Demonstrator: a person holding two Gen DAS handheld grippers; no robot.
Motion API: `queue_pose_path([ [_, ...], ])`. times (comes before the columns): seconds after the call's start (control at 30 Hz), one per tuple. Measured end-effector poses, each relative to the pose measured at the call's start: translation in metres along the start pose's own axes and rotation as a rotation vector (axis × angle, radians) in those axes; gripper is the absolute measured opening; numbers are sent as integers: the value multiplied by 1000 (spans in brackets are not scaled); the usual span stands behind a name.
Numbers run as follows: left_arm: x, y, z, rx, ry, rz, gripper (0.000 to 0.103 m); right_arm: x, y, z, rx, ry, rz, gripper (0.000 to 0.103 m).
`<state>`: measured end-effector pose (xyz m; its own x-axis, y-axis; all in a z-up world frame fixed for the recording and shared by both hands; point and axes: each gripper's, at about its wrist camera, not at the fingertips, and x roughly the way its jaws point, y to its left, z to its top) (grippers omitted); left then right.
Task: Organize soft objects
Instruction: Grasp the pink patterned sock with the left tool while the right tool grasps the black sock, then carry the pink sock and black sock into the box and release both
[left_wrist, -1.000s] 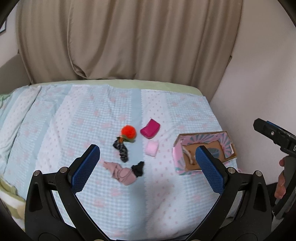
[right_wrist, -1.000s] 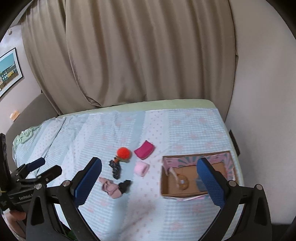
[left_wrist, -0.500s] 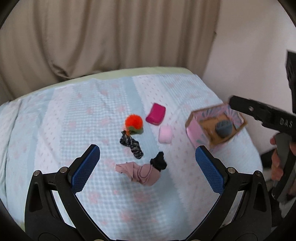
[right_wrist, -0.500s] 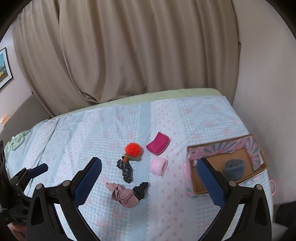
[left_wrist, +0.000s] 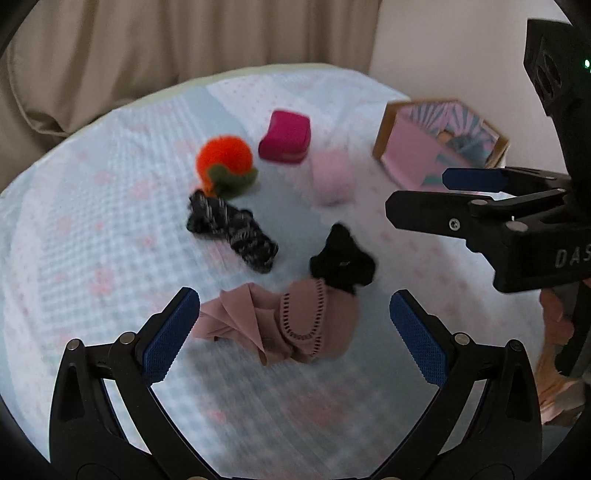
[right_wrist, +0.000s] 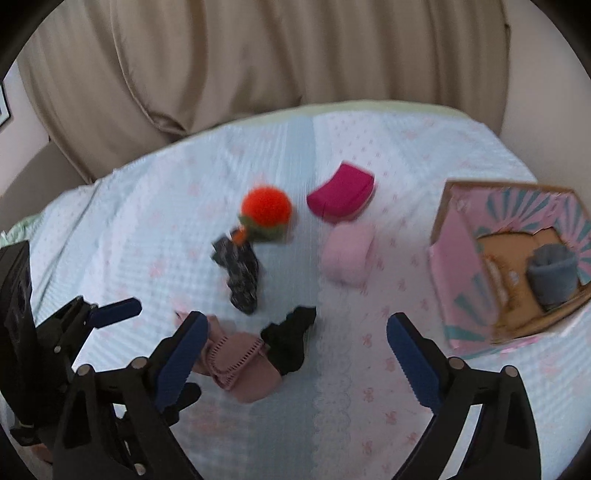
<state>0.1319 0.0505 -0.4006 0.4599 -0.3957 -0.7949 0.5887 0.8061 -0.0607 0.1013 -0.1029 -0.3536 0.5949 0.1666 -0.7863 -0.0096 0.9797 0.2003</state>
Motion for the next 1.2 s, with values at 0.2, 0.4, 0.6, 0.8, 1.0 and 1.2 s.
queue_pose_path([
  [0.2,50,10,-22,16,26,-1,102,53,-3,-22,-35,48,35,86],
  [0.4,81,11,-33,17,51,-24,102,92,-1,-34,-53,84,62,75],
  [0.6,98,12,-28,29,67,-28,91,109,-5,-36,-19,89,84,63],
  [0.8,98,11,-20,45,77,-49,51,109,-4,-37,-15,86,45,41],
  [1.0,91,3,-15,87,95,-53,37,106,2,-36,-30,96,13,27],
  [1.2,77,7,-14,55,95,-49,32,96,2,-29,-27,86,10,25],
])
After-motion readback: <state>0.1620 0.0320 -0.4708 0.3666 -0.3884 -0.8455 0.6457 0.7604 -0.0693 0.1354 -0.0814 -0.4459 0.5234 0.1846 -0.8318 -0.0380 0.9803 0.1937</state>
